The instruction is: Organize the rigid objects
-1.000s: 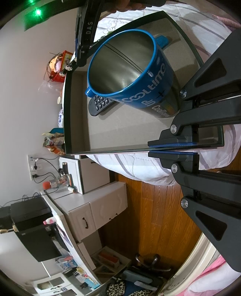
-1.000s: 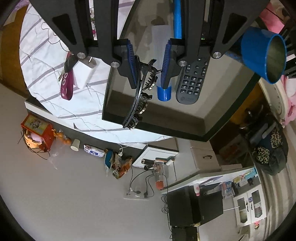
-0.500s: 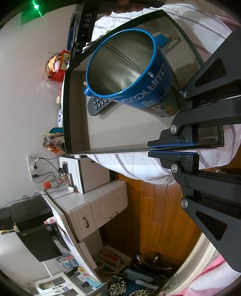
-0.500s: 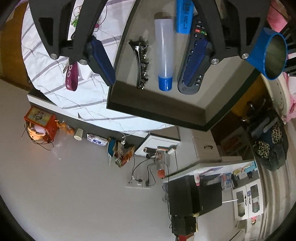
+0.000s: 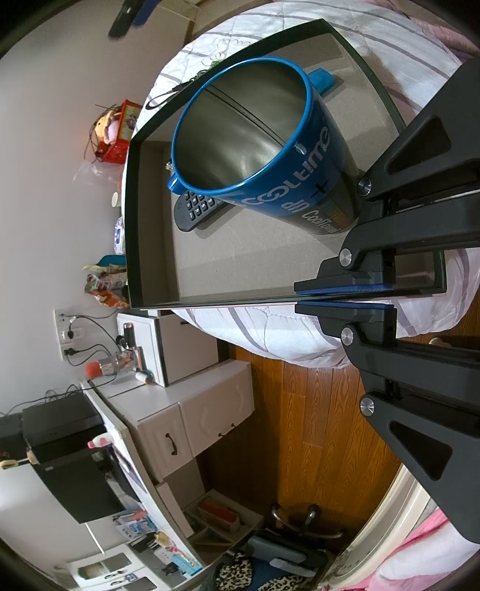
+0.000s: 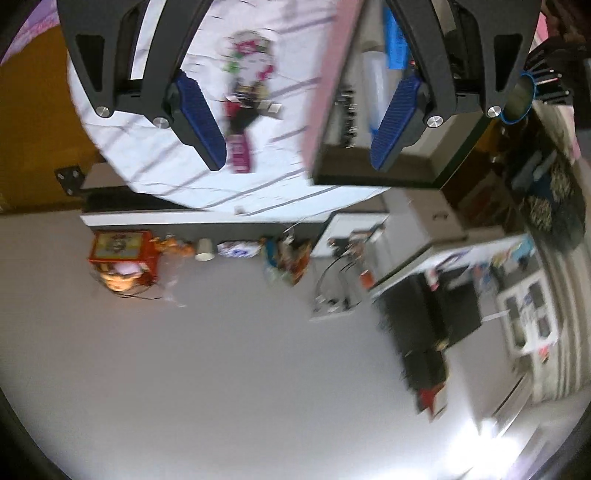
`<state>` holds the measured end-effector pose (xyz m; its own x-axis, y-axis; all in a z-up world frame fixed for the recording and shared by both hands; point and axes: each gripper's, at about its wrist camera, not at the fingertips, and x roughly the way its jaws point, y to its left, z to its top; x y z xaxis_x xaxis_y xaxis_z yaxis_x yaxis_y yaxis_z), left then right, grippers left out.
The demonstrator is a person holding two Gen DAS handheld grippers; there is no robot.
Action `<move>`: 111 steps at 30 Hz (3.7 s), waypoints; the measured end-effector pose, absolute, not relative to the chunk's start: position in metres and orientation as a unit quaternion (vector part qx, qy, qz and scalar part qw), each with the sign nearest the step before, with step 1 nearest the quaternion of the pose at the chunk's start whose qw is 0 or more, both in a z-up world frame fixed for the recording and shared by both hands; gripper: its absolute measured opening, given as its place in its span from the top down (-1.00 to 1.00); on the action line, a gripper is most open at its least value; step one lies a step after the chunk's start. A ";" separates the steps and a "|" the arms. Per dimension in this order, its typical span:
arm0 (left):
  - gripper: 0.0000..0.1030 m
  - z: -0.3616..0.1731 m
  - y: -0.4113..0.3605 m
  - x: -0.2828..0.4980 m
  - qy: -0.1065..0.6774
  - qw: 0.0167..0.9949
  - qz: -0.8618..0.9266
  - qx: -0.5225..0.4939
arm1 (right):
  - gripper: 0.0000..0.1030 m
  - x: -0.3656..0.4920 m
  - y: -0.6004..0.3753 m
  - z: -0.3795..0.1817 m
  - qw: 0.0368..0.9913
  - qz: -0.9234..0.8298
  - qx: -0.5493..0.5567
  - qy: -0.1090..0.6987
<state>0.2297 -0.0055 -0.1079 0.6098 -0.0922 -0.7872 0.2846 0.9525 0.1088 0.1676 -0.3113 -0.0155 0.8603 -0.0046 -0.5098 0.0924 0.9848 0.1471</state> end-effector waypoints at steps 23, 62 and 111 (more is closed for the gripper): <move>0.94 -0.108 -0.003 0.227 0.429 0.890 -0.099 0.119 | -0.61 0.188 -0.320 -0.113 0.915 -0.019 0.044 0.401; 0.94 -0.108 -0.004 0.226 0.428 0.890 -0.101 0.122 | -0.36 0.069 -0.342 -0.122 0.910 -0.057 0.068 0.405; 0.93 -0.108 -0.008 0.228 0.427 0.888 -0.104 0.132 | 0.13 0.268 -0.341 -0.123 0.880 0.007 0.085 0.468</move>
<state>0.2279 -0.0078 -0.1083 0.6135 -0.0716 -0.7865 0.2968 0.9438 0.1457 0.2682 -0.3405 -0.1233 0.5625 0.0914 -0.8217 0.0668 0.9856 0.1554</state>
